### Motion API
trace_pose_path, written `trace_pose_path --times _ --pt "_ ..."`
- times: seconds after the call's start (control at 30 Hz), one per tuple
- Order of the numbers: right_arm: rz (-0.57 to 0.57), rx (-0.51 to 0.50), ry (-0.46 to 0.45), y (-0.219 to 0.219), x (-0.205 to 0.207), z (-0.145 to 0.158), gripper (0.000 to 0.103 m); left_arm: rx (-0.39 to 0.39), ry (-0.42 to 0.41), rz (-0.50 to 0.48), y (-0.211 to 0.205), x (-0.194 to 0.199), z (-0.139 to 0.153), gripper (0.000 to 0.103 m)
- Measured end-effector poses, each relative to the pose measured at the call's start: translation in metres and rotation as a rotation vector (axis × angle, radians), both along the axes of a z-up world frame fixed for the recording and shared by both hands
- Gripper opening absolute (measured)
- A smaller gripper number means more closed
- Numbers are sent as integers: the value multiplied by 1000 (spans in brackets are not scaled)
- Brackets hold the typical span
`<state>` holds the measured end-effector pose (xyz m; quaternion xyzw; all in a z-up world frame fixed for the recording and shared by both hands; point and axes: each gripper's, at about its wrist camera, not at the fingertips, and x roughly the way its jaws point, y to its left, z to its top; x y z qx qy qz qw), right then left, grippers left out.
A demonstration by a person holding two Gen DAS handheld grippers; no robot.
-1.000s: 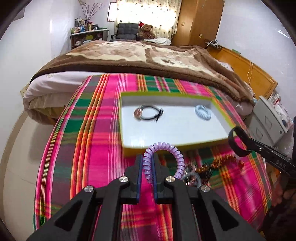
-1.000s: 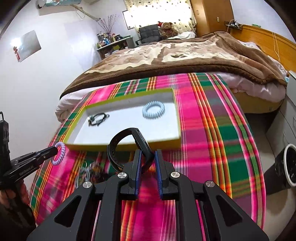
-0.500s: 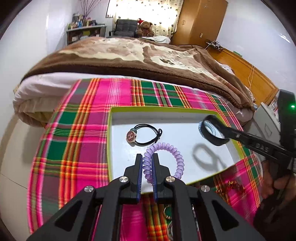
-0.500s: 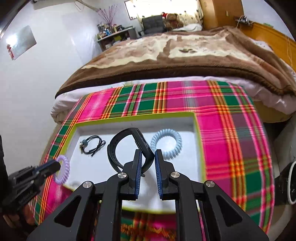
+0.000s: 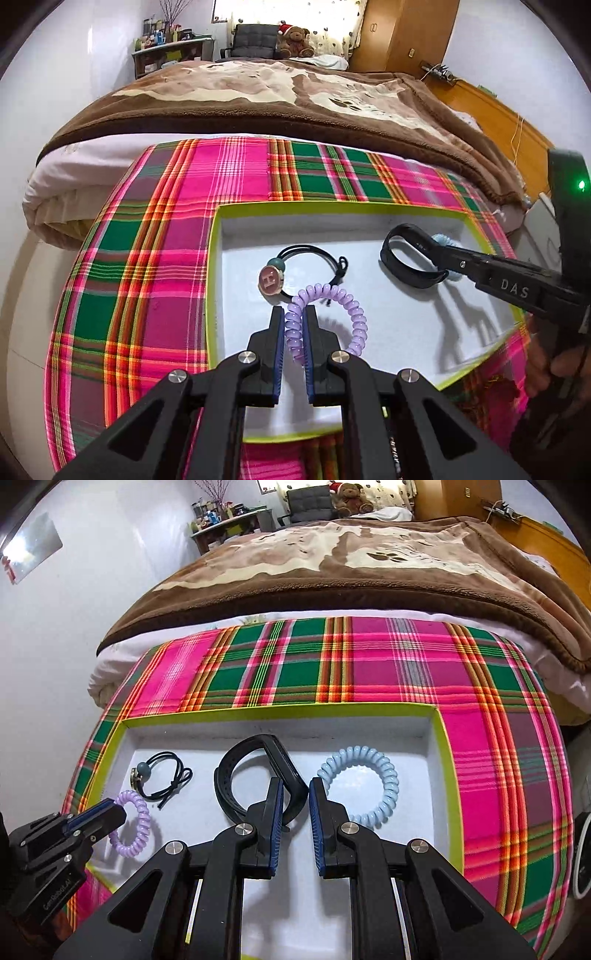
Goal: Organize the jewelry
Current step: 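Carry both items into the yellow box and open both grippers, then grasp the red-orange beaded tassel piece with the right gripper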
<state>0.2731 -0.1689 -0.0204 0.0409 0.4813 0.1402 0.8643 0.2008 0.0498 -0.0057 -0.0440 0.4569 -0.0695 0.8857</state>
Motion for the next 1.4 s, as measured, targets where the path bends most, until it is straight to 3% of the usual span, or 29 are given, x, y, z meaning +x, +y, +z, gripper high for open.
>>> trace_pose_path --times 0.67,0.9,1.4 --pt "13 -28 -23 7 0 0 16 -38 40 29 8 7 -10 11" --pt "16 -3 -53 5 -8 10 27 -39 23 30 6 -3 -2 36" --pt "-29 61 -128 -34 -71 36 30 -123 -52 48 18 -65 19 42"
